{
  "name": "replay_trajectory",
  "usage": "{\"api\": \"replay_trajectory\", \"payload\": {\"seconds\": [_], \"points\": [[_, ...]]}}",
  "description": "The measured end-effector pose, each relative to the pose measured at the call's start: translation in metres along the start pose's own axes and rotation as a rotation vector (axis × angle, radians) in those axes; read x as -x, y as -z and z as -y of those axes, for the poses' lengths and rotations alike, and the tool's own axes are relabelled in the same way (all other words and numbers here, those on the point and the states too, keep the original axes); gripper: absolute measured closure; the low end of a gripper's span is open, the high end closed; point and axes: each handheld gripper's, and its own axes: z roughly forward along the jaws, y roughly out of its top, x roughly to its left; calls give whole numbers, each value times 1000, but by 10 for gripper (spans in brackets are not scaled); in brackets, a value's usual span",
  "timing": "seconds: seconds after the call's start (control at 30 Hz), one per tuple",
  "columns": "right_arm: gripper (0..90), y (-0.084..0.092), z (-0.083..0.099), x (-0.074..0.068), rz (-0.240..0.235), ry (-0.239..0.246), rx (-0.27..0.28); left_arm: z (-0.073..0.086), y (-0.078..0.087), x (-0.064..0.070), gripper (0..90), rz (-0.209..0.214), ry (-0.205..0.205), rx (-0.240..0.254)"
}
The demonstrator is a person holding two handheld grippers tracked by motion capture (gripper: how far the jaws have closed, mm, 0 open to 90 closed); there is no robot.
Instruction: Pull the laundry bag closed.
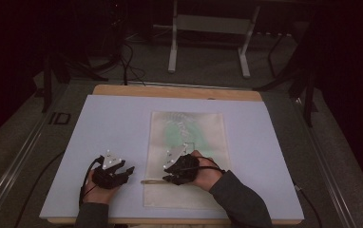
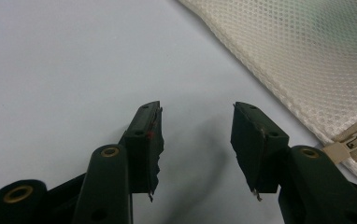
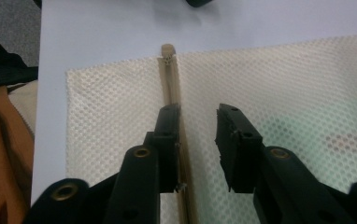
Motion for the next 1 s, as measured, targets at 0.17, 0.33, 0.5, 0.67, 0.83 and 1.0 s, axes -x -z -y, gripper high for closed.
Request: {"api": "replay_trajectory", "payload": {"seconds": [0.17,0.33,0.5,0.67,0.83,1.0], "points": [[731,-6,-4,0,-7,6,8,0,1,0,530,2,0,2],[744,-13,-8,-1,-16,12,8,0,1,0,534,6,-4,1],[756,-16,-14,-2,-21,25,8,0,1,0,535,10,-5,2],[790,-20,-20,-3,-15,29,19,0,1,0,536,11,-5,6],[807,-27,-26,-5,-15,45,7,-1,2,0,535,10,-10,7],[835,-33,-31,-6,0,56,-2,-1,2,0,535,11,-13,10]]}}
